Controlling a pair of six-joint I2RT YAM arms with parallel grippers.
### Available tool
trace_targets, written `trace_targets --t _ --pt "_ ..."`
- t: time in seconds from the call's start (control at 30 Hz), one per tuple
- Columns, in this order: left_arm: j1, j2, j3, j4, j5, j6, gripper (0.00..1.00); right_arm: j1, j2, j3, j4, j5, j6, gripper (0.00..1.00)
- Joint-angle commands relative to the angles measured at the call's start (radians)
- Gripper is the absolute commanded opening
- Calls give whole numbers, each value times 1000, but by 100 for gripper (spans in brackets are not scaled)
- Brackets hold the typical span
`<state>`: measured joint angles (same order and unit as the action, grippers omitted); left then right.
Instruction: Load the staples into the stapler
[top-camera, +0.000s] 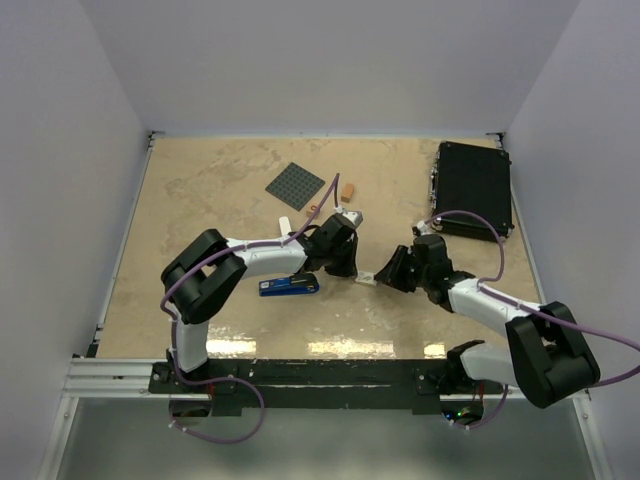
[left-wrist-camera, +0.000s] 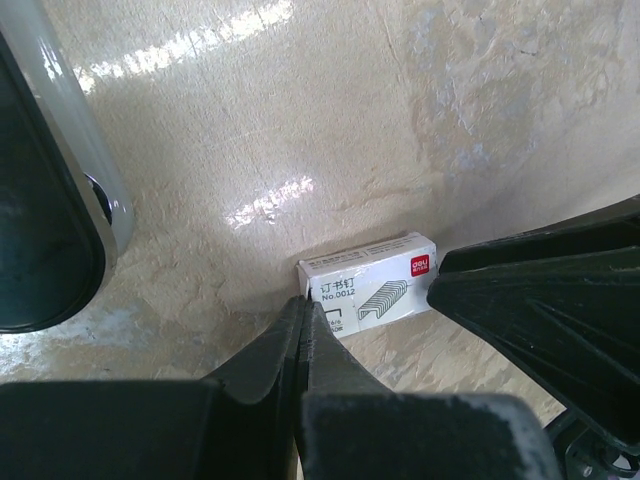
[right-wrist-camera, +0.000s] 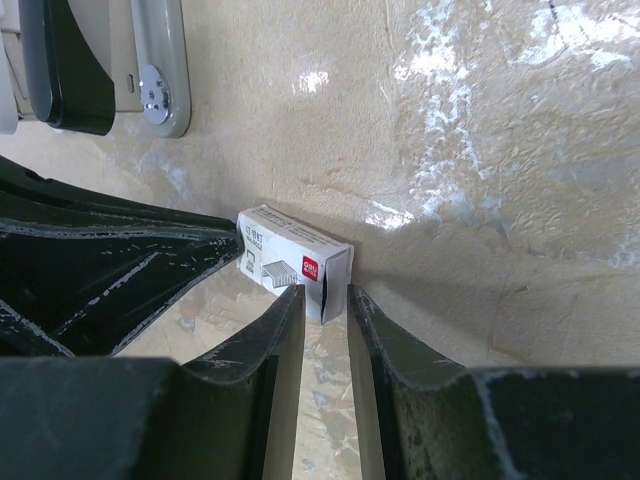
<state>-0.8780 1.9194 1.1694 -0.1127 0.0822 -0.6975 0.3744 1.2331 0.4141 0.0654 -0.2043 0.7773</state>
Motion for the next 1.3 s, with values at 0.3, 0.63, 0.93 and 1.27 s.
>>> trace_targets --t 0.3,0.63,0.93,1.27 --pt "-6 -40 -14 1 -5 -20 0 1 40 -31 137 -86 8 25" --pt "-7 -42 -13 10 16 -20 0 1 54 -26 163 -109 4 22" --pt "-12 -46 -13 4 10 -20 0 1 78 -27 198 -136 14 11" --pt "-1 -69 -33 -33 -62 -14 0 -18 49 -37 136 -107 5 0"
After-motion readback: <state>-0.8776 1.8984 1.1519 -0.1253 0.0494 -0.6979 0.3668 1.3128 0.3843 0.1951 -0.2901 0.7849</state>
